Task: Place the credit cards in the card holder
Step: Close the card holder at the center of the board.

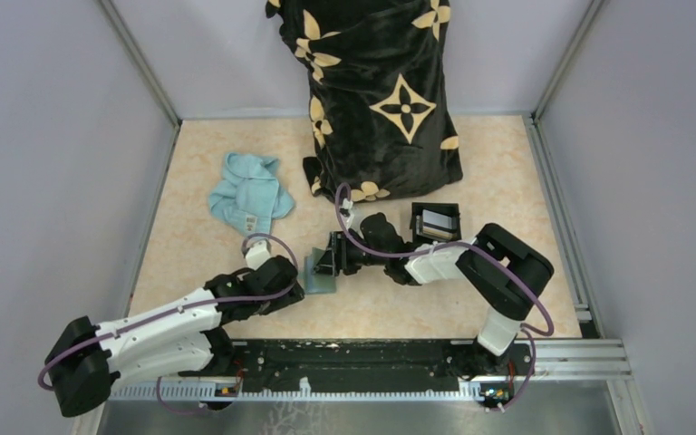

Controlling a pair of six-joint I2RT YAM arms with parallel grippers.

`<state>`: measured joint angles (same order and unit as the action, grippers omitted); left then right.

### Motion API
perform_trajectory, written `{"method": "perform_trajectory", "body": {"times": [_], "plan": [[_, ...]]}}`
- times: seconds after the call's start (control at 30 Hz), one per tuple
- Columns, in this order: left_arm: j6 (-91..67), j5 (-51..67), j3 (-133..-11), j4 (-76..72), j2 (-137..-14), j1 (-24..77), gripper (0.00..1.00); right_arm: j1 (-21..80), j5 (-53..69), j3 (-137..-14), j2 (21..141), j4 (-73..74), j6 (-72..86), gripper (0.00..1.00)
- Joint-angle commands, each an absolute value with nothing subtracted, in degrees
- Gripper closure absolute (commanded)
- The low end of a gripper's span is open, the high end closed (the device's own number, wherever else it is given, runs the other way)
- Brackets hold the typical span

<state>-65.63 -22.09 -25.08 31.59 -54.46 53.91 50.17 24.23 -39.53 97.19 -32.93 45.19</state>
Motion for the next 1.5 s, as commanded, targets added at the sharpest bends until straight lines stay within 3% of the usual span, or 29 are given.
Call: {"method": "perform_trajectory", "body": {"times": [0.0,0.43,0.67,0.87,1.17,1.47], "plan": [[-68.0,-24.7,-25.4,37.1,-50.8,54.1,0.26,50.9,23.6,-42.4,98.6,-35.3,44.7,0.49],[-74.1,-33.7,-26.2,43.5,-48.1,54.2,0.32,51.0,23.4,-43.0,102.2,-38.3,46.2,0.51],[-76.7,-38.5,-25.6,42.5,-47.5,54.2,0.35,51.0,22.1,-43.4,103.8,-38.6,46.5,0.58],[-76.7,-42.2,-24.5,37.6,-48.8,54.2,0.38,51.0,19.5,-44.2,104.5,-35.0,45.3,0.65],[-75.3,-40.7,-23.2,29.1,-56.7,54.1,0.38,51.0,16.6,-45.3,104.7,-28.8,42.7,0.68],[-71.0,-41.6,-21.0,19.9,-56.7,53.9,0.36,51.2,15.2,-45.4,105.5,-27.0,42.4,0.71]]}}
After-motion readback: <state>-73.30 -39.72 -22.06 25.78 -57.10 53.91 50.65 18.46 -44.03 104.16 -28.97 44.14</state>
